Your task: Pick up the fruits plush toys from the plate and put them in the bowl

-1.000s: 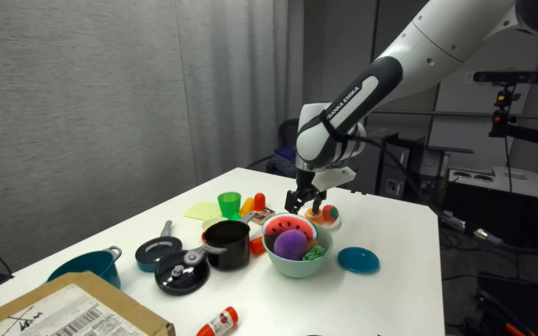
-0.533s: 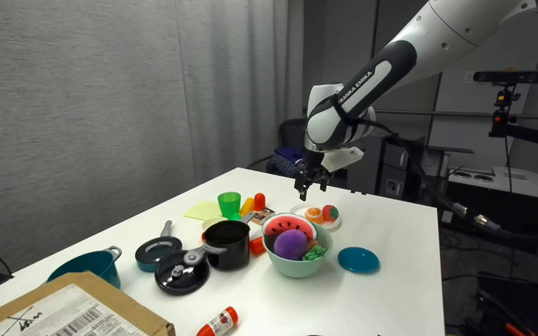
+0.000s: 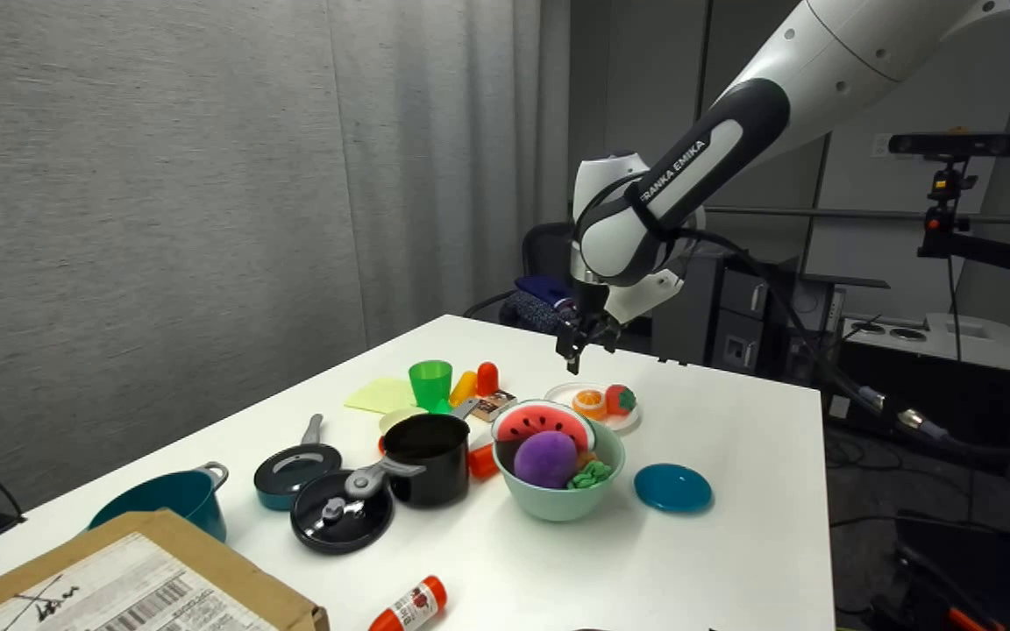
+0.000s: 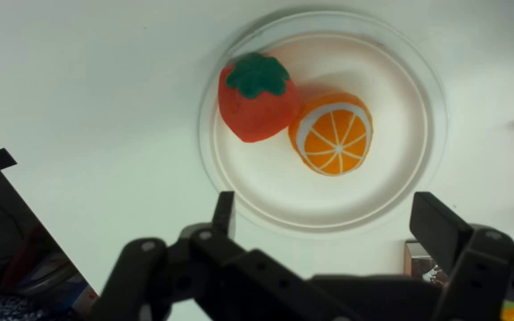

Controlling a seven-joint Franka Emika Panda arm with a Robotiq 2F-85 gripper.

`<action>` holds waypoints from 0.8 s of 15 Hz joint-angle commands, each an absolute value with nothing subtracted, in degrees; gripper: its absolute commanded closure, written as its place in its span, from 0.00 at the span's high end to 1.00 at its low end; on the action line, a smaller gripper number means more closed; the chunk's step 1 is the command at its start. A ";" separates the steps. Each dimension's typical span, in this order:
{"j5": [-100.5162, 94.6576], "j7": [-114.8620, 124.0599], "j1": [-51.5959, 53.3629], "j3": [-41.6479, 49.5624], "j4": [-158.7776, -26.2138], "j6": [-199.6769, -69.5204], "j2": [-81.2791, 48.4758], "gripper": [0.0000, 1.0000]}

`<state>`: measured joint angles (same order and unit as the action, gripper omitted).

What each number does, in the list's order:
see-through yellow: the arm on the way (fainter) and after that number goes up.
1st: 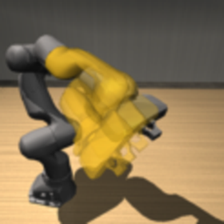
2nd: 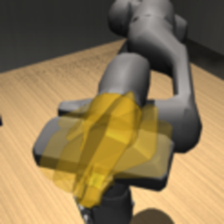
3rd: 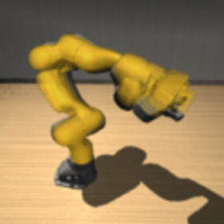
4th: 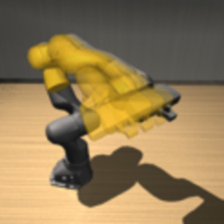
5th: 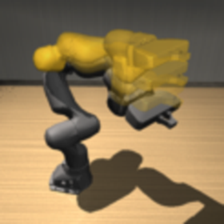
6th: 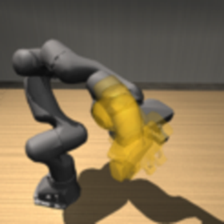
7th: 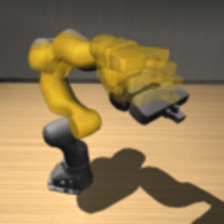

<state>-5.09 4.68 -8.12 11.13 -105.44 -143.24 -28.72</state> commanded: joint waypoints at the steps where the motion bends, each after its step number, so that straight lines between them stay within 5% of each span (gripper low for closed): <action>1: -5.20 4.72 -8.28 10.97 -105.33 -143.13 -28.73 1.00; 12: -5.23 7.41 -7.00 10.11 -103.89 -143.87 -34.38 1.00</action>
